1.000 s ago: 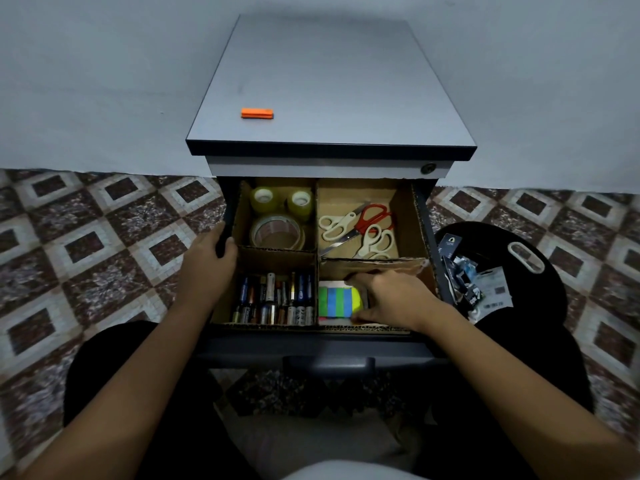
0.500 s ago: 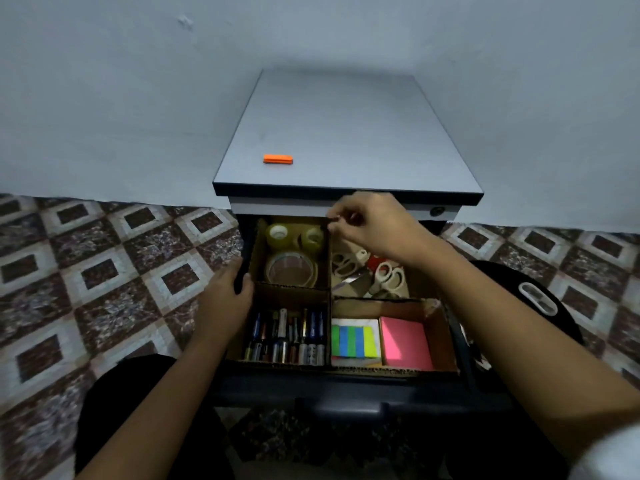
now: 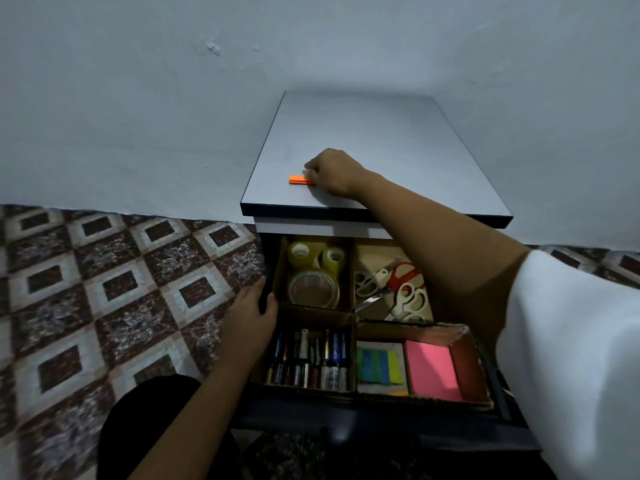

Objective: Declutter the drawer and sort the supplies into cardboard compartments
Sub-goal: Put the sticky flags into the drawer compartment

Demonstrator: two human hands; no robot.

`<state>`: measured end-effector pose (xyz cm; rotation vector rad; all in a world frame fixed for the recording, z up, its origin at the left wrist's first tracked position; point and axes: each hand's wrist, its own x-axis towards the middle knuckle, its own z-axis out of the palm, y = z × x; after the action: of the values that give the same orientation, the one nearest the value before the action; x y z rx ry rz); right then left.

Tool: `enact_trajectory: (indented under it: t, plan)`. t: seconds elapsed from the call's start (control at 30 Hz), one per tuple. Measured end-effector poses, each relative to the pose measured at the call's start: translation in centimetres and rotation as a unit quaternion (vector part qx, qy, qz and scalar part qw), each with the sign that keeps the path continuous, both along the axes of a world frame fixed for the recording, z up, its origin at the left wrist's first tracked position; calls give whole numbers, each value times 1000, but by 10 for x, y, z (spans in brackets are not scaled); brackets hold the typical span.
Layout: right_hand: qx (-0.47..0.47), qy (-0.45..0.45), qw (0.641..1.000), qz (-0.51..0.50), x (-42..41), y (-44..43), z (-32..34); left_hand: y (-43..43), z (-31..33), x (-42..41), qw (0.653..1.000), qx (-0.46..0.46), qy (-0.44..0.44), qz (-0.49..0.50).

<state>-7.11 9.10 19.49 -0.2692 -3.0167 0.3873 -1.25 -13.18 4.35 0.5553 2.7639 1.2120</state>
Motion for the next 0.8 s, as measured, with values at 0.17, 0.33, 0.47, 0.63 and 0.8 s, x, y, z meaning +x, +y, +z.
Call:
enact_trajectory:
  t: [0.17, 0.33, 0.47, 0.63, 0.8]
  plan:
    - [18, -27, 999, -7, -12, -4, -3, 1, 0, 0, 1000, 6, -1, 0]
    - [26, 3, 1000, -16, -20, -3, -10, 1, -2, 0, 1000, 9, 6, -1]
    - [17, -6, 999, -27, -20, -5, -6, 1, -2, 0, 1000, 9, 7, -1]
    - [3, -23, 999, -25, -17, -8, -2, 2, -1, 1, 1000, 10, 8, -2]
    - [-1, -1, 1000, -6, -4, -11, -2, 1, -3, 0, 1000, 3, 10, -1]
